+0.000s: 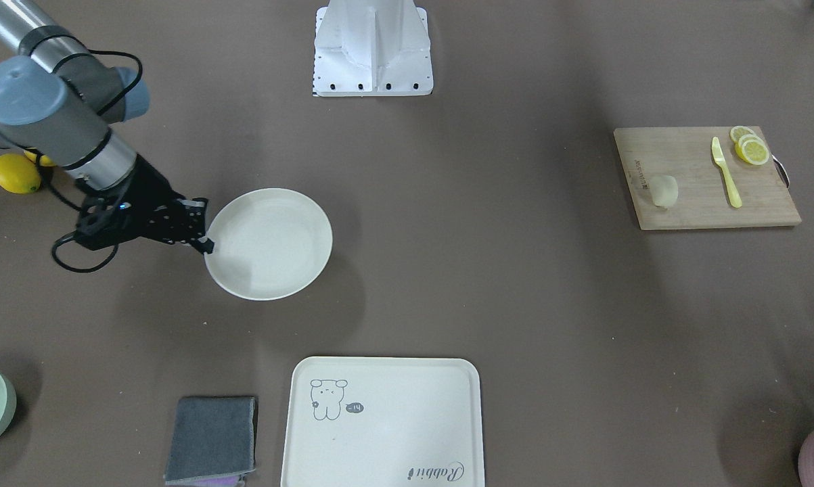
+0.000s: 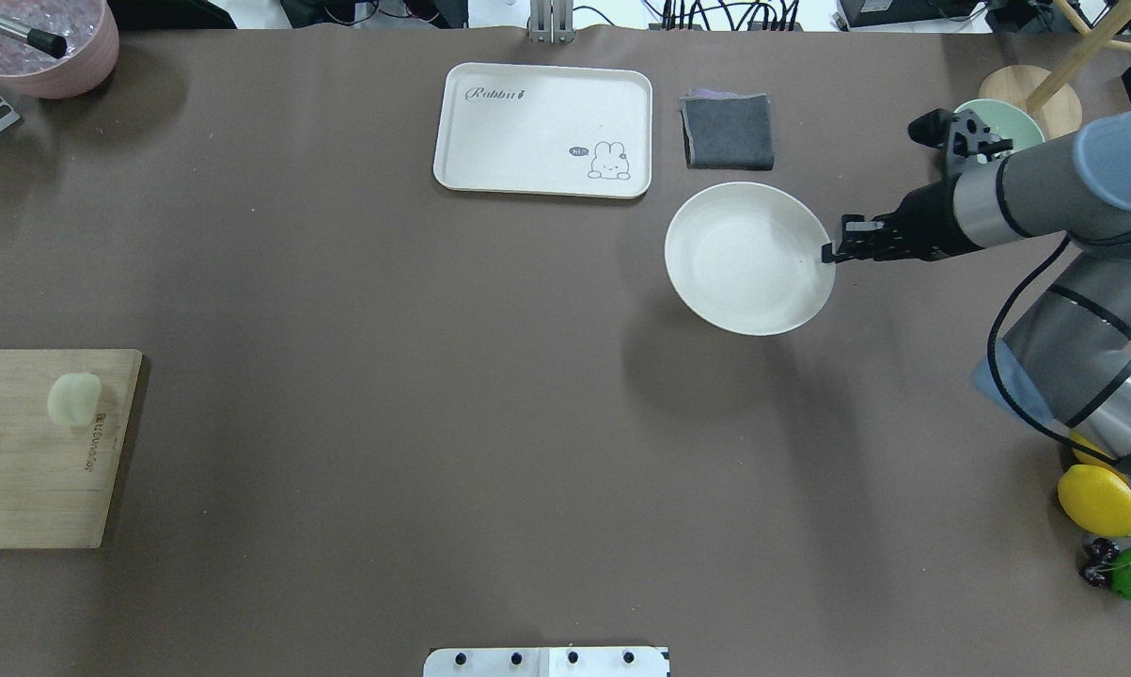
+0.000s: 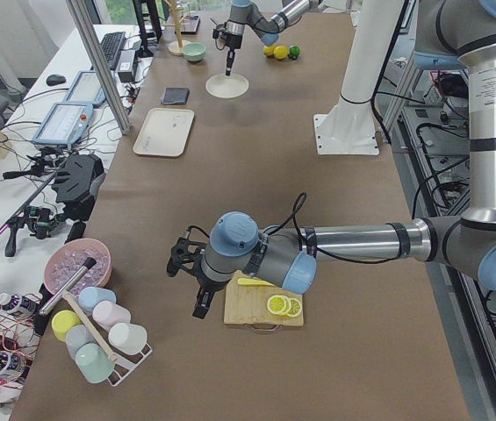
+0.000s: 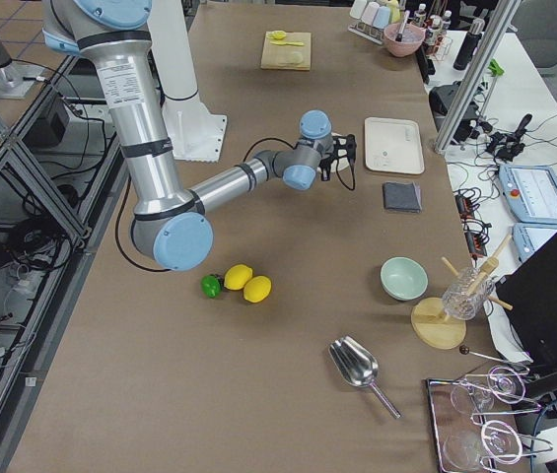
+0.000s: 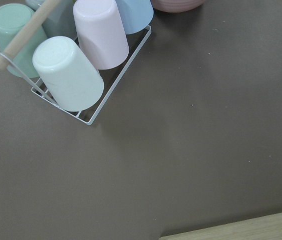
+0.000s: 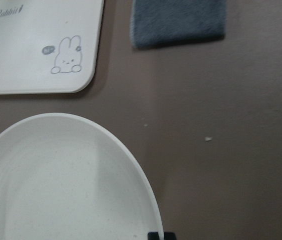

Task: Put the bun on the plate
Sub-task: 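Grip the plate rim with the right gripper and drag it toward the table centre, then release the plate and retract the right arm while the left gripper reaches the bun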

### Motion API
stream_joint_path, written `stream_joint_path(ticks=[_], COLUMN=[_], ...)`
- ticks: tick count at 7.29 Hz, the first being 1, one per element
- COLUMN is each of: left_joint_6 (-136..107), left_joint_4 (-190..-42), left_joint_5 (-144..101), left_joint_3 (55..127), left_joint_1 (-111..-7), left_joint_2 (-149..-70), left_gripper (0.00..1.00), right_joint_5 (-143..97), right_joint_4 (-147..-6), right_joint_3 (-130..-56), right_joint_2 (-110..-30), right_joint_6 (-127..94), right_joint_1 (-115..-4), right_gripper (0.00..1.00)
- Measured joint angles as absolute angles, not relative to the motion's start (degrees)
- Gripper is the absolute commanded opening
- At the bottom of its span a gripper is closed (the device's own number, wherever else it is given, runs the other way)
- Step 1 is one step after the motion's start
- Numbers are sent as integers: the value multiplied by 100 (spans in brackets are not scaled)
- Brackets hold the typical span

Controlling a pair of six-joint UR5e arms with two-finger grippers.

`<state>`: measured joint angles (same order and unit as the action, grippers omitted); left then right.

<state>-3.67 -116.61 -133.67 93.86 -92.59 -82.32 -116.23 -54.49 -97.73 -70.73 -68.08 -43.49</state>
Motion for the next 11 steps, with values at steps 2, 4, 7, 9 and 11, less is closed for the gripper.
stream_joint_path(ticks=[2,4,7,9,11], left_joint_6=[-376,-624,-846,-1303,-2534], left_joint_4=[-11666,-11673,-11680,-11872,-12812], left_joint_5=[-13349,-13343,-13342,-13351,-13322], left_joint_3=[9371,9361,9374,9436,9500], left_joint_1=[-9256,-9255,-9255,-9187,-8722], left_joint_2=[-8234,-8228,-8235,-8238,-8039], left_gripper=[98,98,98,98,98], right_joint_5=[-10849,-10343,-10258,-10392,-10842], right_joint_4=[-6157,-6433,-6447,-6486,-6499], right_joint_3=[-9790,-9400,-9140,-9175,-9378], right_joint_2=[-6404,-5873,-5713,-5717,-5854], right_joint_6=[-7049,-7115,-7128,-7128,-7047], right_joint_1=[-3553,-3083,-2941,-3058,-3516], right_gripper=[0,0,100,100,100])
